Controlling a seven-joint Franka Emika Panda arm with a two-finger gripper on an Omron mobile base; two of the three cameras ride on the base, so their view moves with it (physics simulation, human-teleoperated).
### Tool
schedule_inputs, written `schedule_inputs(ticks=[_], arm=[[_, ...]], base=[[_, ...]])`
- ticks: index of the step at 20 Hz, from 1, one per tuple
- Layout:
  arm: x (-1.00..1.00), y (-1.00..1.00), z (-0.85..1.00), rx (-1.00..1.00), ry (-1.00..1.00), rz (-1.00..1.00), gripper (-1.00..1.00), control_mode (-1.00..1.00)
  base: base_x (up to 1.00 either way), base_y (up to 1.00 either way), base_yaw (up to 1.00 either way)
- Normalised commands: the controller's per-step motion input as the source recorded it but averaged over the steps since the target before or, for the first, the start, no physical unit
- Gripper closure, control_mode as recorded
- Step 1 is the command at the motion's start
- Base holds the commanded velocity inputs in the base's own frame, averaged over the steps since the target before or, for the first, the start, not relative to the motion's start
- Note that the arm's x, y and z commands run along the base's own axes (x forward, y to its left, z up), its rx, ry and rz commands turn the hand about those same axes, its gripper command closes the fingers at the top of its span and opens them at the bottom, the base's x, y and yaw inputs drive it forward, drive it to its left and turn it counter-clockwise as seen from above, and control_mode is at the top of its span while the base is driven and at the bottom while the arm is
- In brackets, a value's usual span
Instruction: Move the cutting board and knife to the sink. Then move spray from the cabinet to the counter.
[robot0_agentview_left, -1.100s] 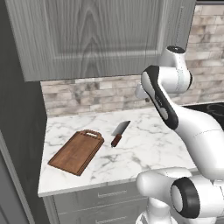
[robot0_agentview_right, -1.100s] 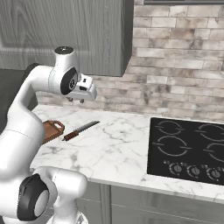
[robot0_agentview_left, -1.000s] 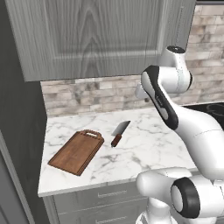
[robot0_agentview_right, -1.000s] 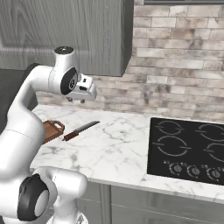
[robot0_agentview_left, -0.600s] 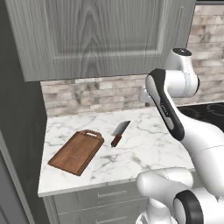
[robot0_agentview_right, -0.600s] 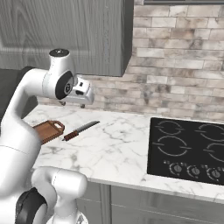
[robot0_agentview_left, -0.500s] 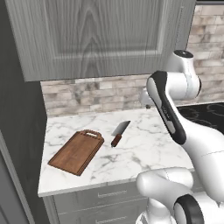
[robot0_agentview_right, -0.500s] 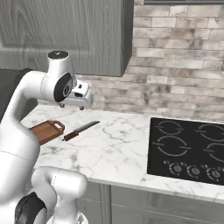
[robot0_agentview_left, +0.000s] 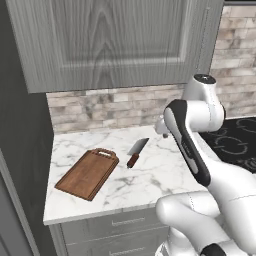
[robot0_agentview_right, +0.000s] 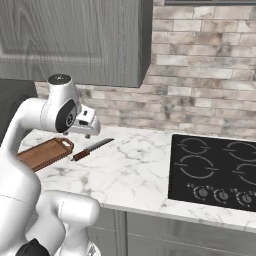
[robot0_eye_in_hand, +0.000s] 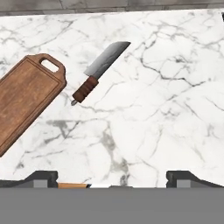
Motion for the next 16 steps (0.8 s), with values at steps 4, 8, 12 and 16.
schedule_inputs(ticks=[4,8,12,16], arm=[[0.01,0.28,-0.4,0.03,0.0,0.0,-1.0,-1.0],[0.06,0.29,-0.39,0.05,0.01,0.0,-1.0,-1.0],[0.06,0.23,-0.38,0.03,0.02,0.0,-1.0,-1.0],[0.1,0.2,-0.28,0.01,0.03,0.0,-1.0,-1.0]], base=[[0.0,0.0,0.0],[0.0,0.0,0.0],[0.0,0.0,0.0],[0.0,0.0,0.0]])
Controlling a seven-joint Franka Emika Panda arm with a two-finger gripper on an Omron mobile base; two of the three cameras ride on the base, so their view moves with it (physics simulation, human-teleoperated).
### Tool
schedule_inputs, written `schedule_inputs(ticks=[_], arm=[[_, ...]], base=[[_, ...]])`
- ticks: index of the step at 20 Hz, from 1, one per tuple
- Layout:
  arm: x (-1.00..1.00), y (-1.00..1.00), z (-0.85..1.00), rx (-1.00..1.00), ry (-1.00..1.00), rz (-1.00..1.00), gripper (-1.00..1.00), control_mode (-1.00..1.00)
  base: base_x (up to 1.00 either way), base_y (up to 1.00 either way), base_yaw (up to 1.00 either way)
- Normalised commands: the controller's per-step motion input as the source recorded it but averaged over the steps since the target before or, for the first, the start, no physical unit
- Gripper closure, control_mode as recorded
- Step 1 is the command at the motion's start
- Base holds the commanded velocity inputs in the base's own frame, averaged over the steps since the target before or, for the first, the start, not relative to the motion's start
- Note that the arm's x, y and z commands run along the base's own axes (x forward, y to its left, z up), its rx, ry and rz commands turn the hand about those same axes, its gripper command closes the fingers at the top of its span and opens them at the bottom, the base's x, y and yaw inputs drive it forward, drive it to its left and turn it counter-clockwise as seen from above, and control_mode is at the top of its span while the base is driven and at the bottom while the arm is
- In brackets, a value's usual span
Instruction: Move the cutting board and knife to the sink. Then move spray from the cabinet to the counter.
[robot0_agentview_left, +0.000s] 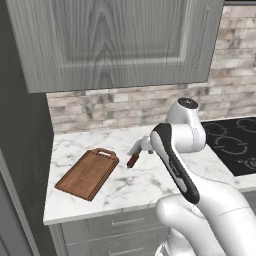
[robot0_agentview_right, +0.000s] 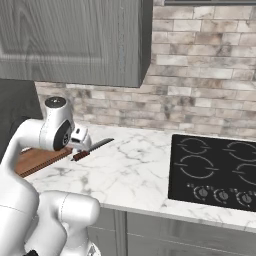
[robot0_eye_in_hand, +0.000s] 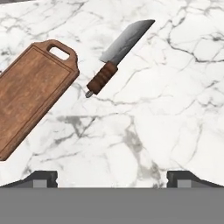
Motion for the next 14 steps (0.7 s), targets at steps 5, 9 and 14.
schedule_inputs(ticks=[5,9,14], arm=[[0.23,0.1,-0.24,0.0,0.05,0.0,-1.0,-1.0],[0.35,0.03,-0.21,0.01,0.09,0.0,-1.0,-1.0],[0.41,0.15,-0.17,0.0,0.08,0.0,-1.0,-1.0]], base=[[0.0,0.0,0.0],[0.0,0.0,0.0],[0.0,0.0,0.0]])
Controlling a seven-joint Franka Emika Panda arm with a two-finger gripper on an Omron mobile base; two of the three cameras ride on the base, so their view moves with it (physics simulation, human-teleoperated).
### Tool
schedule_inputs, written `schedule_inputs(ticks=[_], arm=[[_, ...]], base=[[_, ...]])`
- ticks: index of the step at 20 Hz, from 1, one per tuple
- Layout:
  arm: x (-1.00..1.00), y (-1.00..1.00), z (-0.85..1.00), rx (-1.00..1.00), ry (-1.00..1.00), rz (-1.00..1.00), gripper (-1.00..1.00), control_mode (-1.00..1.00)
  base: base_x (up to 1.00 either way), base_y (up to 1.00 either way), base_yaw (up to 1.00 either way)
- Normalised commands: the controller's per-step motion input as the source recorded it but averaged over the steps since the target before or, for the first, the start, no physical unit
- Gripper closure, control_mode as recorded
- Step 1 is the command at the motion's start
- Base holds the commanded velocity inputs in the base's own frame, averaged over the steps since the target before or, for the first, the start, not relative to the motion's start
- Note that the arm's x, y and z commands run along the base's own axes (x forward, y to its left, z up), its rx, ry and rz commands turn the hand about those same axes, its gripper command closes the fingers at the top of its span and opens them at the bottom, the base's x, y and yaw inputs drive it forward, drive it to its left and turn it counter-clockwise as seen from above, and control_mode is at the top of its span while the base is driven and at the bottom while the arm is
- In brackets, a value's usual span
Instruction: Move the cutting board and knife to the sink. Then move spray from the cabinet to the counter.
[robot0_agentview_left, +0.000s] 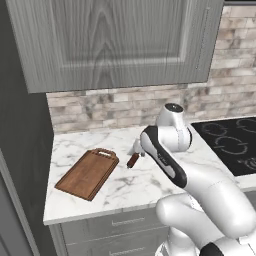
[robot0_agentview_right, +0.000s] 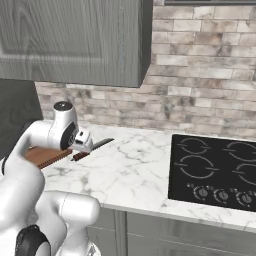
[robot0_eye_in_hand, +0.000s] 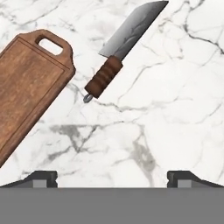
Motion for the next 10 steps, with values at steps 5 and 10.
schedule_inputs(ticks=[5,10], arm=[[0.33,0.26,-0.18,0.0,0.07,0.0,-1.0,-1.0],[0.31,0.22,-0.21,0.0,0.05,0.0,-1.0,-1.0]], base=[[0.0,0.0,0.0],[0.0,0.0,0.0]])
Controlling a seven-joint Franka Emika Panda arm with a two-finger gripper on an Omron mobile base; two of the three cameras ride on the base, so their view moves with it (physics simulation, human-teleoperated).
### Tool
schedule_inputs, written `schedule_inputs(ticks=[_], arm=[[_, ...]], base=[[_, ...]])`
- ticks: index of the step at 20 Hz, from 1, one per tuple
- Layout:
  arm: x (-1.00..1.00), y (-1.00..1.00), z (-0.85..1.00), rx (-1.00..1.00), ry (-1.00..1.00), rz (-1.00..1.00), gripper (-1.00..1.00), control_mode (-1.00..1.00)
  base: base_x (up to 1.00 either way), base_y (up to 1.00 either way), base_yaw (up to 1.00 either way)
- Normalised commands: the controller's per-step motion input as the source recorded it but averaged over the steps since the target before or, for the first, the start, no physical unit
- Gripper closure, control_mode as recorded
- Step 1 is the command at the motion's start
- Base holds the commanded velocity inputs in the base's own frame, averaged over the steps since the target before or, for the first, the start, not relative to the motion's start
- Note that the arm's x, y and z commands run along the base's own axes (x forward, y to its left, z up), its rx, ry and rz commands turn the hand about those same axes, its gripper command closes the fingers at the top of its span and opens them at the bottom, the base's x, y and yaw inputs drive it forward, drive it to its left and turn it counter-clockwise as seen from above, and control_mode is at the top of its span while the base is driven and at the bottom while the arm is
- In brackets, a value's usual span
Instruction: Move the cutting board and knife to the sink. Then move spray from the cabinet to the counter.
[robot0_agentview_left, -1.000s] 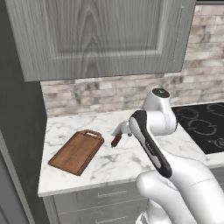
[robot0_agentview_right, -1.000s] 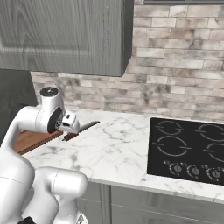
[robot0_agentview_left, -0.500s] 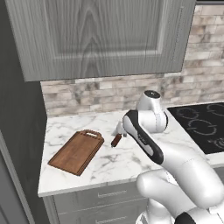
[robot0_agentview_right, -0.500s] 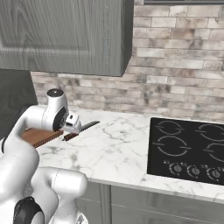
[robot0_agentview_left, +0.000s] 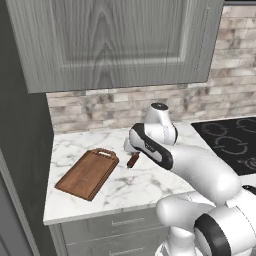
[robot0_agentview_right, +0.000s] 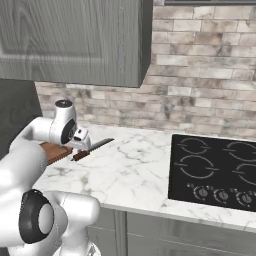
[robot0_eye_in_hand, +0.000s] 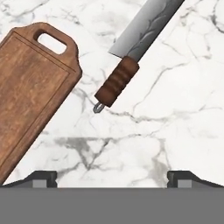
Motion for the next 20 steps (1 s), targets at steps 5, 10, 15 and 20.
schedule_inputs(ticks=[5,10,15,20], arm=[[0.22,0.0,-0.19,0.0,0.01,0.0,-1.0,-1.0],[0.19,0.0,-0.21,0.0,0.0,0.0,-1.0,-1.0],[0.21,0.0,-0.29,0.0,0.0,0.0,-1.0,-1.0],[0.27,0.0,-0.25,0.0,0.0,0.0,-1.0,-1.0]], base=[[0.0,0.0,0.0],[0.0,0.0,0.0],[0.0,0.0,0.0],[0.0,0.0,0.0]])
